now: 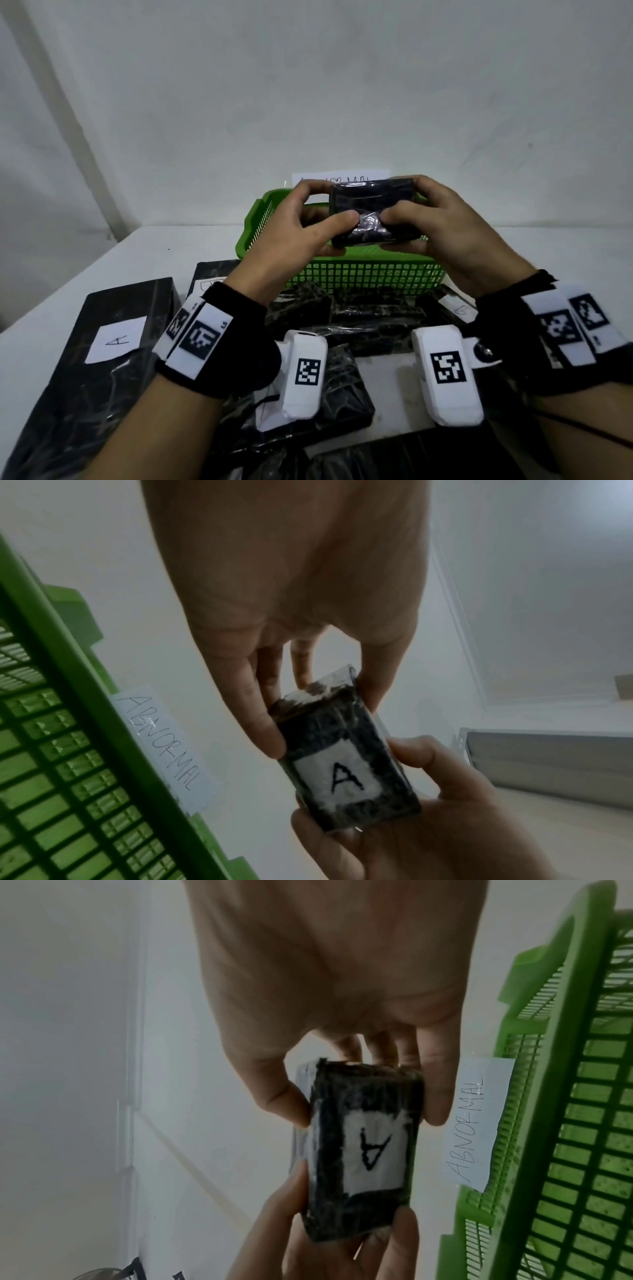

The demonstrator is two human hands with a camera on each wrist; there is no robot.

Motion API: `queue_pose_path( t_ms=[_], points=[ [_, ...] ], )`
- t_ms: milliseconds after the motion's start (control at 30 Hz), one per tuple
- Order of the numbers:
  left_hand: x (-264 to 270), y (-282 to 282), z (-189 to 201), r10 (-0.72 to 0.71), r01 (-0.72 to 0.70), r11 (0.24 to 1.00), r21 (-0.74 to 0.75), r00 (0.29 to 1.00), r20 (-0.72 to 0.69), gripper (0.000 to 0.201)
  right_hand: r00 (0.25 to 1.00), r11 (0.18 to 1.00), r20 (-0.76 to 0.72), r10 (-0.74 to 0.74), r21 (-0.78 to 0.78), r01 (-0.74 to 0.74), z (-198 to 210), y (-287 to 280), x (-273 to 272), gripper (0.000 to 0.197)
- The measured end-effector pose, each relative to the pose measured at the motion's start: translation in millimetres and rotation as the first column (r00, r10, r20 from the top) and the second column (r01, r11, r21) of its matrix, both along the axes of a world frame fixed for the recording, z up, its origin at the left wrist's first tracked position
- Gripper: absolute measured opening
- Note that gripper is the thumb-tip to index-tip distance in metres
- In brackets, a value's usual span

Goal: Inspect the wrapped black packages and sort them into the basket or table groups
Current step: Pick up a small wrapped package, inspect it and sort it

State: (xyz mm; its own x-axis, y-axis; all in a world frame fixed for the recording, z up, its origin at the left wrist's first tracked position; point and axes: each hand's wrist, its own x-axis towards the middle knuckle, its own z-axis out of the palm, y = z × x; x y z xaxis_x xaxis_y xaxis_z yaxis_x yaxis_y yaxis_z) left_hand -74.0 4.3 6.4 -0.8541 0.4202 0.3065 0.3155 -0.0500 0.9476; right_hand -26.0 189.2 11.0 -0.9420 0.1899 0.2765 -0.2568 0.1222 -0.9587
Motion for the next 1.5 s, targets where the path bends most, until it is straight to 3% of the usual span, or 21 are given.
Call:
queue_pose_path(
  t_ms=[167, 300, 367, 400, 467, 533, 600, 667, 733, 800, 1000, 1100, 1167, 1233, 1300, 1367, 1433, 1500],
  points=[
    [4, 3, 0, 0.0, -0.003, 0.999, -0.044, 0.998, -0.065, 0.038, 0.998, 0.999, -0.052, -0.037, 0.03, 0.039, -1, -1, 1, 0.04],
    [1, 1, -1, 0.029, -0.058, 0.989, -0.134, 0.976, -0.214, 0.056, 0.997, 0.989, -0.075, -0.014, 0.145, 0.024, -1, 3, 2, 0.067],
    [0, -2, 0, 0.018, -0.046, 0.992, -0.122, 0.975, -0.222, 0.058, 0.998, 0.987, -0.002, 0.062, 0.152, -0.061, 0, 2, 4, 0.082],
    [0, -3, 0, 0.007, -0.036, 0.992, -0.121, 0.973, -0.229, 0.058, 0.993, 0.987, 0.056, 0.107, 0.115, -0.113, 2, 0, 7, 0.081],
    [-1, -4, -1, -0.025, -0.007, 0.992, -0.125, 0.967, -0.254, 0.059, 0.982, 0.989, 0.123, 0.144, 0.011, -0.146, 4, 0, 8, 0.065],
    [1, -5, 0, -0.06, 0.014, 0.987, -0.162, 0.957, -0.282, 0.062, 0.991, 0.994, 0.094, 0.094, -0.071, -0.087, 4, 1, 7, 0.038],
    [4, -5, 3, -0.087, 0.011, 0.973, -0.232, 0.944, -0.318, 0.061, 0.997, 0.994, 0.064, 0.043, -0.101, -0.036, 2, -1, 5, 0.025],
    [9, -7, 6, -0.104, 0.032, 0.969, -0.244, 0.952, -0.288, 0.057, 0.999, 0.994, 0.038, 0.022, -0.107, -0.018, -2, -3, 2, 0.022],
    [10, -6, 7, -0.082, 0.059, 0.99, -0.131, 0.98, -0.179, 0.047, 1.0, 0.997, -0.01, -0.004, -0.081, 0.003, -4, -6, 1, 0.02],
    [6, -4, 4, -0.003, -0.009, 0.996, -0.084, 0.989, -0.146, 0.038, 0.996, 0.998, -0.073, -0.044, -0.044, 0.041, -7, -8, -1, 0.025],
    [0, -1, -3, 0.056, -0.067, 0.994, -0.081, 0.99, -0.129, 0.042, 0.971, 0.984, -0.19, -0.144, 0.077, 0.161, -11, -9, -4, 0.035],
    [0, -1, -1, 0.065, -0.076, 0.993, -0.093, 0.991, -0.117, 0.044, 0.956, 0.975, -0.276, -0.102, 0.161, 0.151, -12, -9, -2, 0.039],
    [1, -3, 2, 0.044, -0.046, 0.994, -0.103, 0.999, -0.025, 0.039, 0.952, 0.969, -0.306, -0.014, 0.231, 0.089, -12, -8, 1, 0.052],
    [2, -4, 4, 0.021, -0.017, 0.997, -0.072, 0.998, 0.064, 0.033, 0.96, 0.963, -0.265, 0.084, 0.268, -0.01, -13, -7, 4, 0.071],
    [0, -3, 4, 0.057, -0.057, 0.998, -0.01, 0.998, 0.035, 0.017, 0.973, 0.953, -0.196, 0.125, 0.297, -0.063, -14, -7, 6, 0.078],
    [-2, -3, 2, 0.096, -0.095, 0.995, 0.027, 0.995, -0.032, 0.009, 0.986, 0.97, -0.089, 0.141, 0.21, -0.12, -11, -8, 8, 0.071],
    [-5, -2, -1, 0.099, -0.099, 0.995, 0.013, 0.99, -0.096, 0.018, 0.988, 0.986, -0.001, 0.155, 0.064, -0.154, -9, -8, 7, 0.054],
    [-4, -2, -1, 0.062, -0.064, 0.998, -0.011, 0.993, -0.099, 0.023, 0.994, 0.994, 0.01, 0.108, 0.013, -0.108, -8, -6, 5, 0.038]
  ],
)
